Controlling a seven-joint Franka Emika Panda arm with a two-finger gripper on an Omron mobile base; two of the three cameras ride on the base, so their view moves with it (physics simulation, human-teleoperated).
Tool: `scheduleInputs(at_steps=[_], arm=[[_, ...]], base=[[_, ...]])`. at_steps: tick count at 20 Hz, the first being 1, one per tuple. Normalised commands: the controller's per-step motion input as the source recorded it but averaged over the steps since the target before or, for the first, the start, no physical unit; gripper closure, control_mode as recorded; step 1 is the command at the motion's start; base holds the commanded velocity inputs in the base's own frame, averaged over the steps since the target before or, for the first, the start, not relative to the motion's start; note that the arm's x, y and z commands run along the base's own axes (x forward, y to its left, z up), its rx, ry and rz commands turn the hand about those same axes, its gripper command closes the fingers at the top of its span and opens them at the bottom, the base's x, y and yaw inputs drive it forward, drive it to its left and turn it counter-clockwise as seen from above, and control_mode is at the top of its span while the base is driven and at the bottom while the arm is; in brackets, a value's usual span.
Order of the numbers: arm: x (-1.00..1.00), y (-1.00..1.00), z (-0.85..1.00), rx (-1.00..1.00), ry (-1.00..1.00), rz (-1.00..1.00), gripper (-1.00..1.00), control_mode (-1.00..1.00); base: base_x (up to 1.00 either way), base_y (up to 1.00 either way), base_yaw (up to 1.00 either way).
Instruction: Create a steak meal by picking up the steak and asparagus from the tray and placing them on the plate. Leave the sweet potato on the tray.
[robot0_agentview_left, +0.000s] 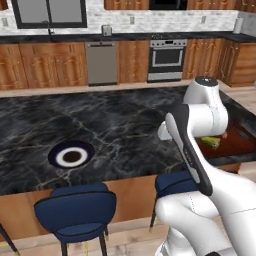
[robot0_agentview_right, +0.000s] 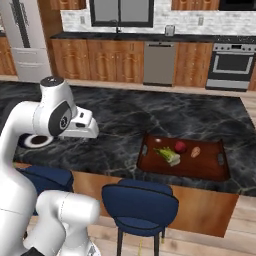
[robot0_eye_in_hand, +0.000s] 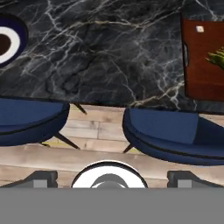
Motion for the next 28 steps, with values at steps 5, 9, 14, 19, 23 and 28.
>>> scheduleInputs(at_steps=[5, 9, 14, 19, 23, 28], arm=[[0.0, 0.0, 0.0, 0.0, 0.0, 0.0, -1.0, 1.0], [0.06, -0.03, 0.0, 0.0, 0.0, 0.0, -1.0, -1.0], [0.08, -0.49, 0.0, 0.02, 0.0, 0.0, -1.0, -1.0], [0.11, -0.56, -0.01, 0.04, 0.0, 0.0, -1.0, -1.0], [0.19, -0.3, -0.07, 0.01, 0.01, 0.0, -1.0, -1.0], [0.16, -0.68, -0.17, 0.03, 0.0, 0.0, -1.0, -1.0]], base=[[0.55, 0.29, 0.0], [0.14, 0.01, 0.0], [0.0, 0.0, 0.0], [0.0, 0.0, 0.0], [0.0, 0.0, 0.0], [0.0, 0.0, 0.0]])
